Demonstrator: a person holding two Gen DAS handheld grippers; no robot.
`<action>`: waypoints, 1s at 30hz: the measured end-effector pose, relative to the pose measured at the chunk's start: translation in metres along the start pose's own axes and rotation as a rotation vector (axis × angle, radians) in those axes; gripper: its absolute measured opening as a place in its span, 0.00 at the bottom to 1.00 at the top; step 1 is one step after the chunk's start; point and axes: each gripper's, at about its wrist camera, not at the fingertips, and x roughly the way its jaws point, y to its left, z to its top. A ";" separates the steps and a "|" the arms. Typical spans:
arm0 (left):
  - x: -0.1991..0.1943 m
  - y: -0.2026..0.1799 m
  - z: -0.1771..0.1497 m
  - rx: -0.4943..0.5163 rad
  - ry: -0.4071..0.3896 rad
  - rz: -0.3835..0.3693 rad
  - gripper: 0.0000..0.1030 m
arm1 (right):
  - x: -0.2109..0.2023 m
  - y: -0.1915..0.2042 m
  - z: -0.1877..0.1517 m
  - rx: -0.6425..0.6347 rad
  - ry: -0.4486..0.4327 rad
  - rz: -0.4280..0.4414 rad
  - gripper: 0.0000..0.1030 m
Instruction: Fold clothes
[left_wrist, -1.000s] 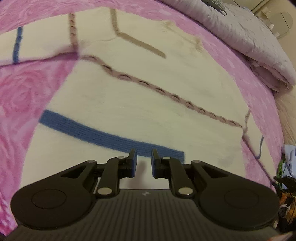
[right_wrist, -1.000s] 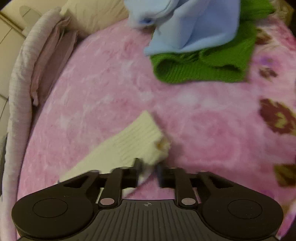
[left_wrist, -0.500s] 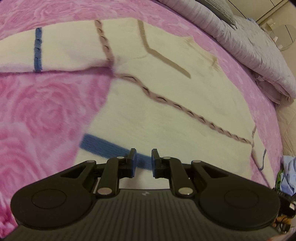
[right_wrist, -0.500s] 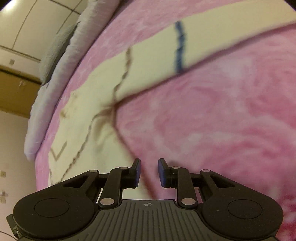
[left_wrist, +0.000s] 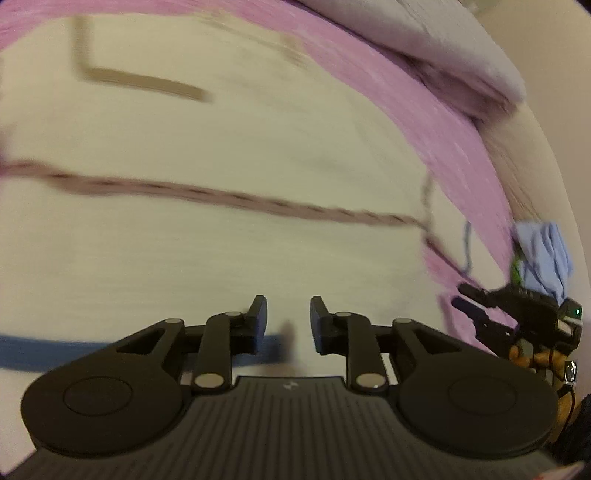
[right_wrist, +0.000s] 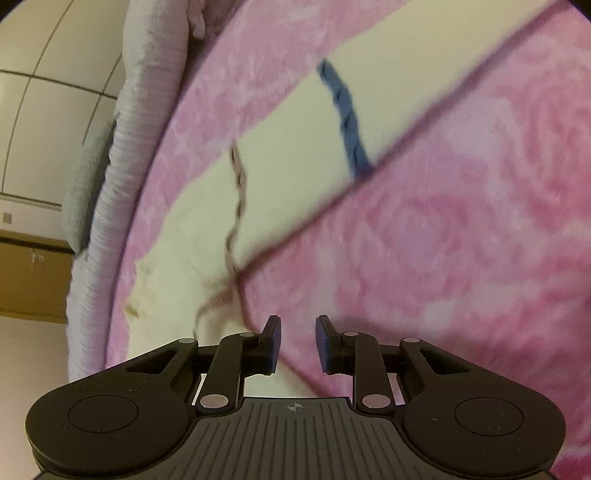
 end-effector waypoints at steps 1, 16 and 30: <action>0.010 -0.016 -0.001 0.003 0.012 -0.014 0.24 | -0.005 -0.002 0.006 0.006 -0.003 -0.001 0.24; 0.128 -0.189 -0.059 -0.021 -0.011 0.299 0.32 | -0.010 -0.080 0.137 0.340 0.108 0.138 0.80; 0.119 -0.194 -0.062 0.392 0.085 0.204 0.04 | -0.002 0.001 0.211 -0.231 -0.075 0.179 0.06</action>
